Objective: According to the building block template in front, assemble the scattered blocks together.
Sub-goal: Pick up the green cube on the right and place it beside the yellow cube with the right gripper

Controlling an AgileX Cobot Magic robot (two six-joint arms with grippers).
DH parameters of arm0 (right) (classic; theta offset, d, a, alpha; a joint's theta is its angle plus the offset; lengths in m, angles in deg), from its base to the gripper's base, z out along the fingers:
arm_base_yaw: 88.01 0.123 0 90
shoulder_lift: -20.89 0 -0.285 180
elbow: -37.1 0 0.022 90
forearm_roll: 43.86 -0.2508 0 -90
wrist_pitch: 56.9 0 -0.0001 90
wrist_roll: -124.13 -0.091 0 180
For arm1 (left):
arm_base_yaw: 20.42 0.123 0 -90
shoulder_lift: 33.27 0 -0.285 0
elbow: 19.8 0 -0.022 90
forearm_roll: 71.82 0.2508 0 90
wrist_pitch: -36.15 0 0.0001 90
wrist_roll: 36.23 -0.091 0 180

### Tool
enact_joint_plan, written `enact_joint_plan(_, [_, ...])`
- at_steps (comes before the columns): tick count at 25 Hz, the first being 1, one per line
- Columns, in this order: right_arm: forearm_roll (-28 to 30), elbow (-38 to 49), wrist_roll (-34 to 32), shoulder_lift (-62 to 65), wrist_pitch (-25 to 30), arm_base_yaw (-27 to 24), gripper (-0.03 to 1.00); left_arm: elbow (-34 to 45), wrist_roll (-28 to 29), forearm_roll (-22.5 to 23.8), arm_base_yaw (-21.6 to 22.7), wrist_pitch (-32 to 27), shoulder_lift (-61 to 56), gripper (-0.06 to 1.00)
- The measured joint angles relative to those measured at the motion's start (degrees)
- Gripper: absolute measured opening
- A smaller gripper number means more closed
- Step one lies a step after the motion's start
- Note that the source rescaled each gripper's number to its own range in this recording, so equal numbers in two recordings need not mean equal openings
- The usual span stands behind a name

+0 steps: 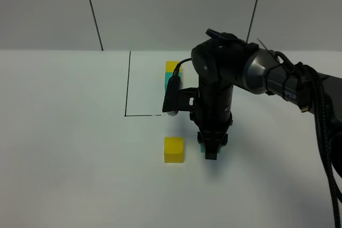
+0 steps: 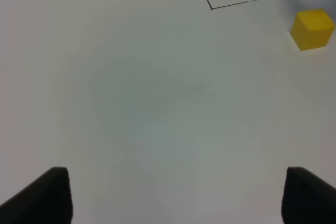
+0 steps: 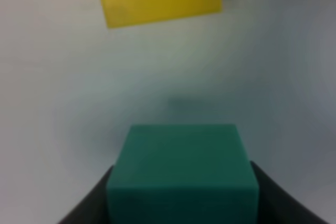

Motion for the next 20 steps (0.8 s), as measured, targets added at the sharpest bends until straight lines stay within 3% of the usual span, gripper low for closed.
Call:
enact_joint_plan(8, [0.34,0.00,1.10,-3.57,-4.75,0.20,0.02,0.00,0.00,0.00,0.00,0.00,0.00,0.79])
enact_joint_plan(20, [0.08,0.00,2.10,-4.81,-6.10,1.34,0.02,0.00,0.00,0.00,0.00,0.00,0.00,0.79])
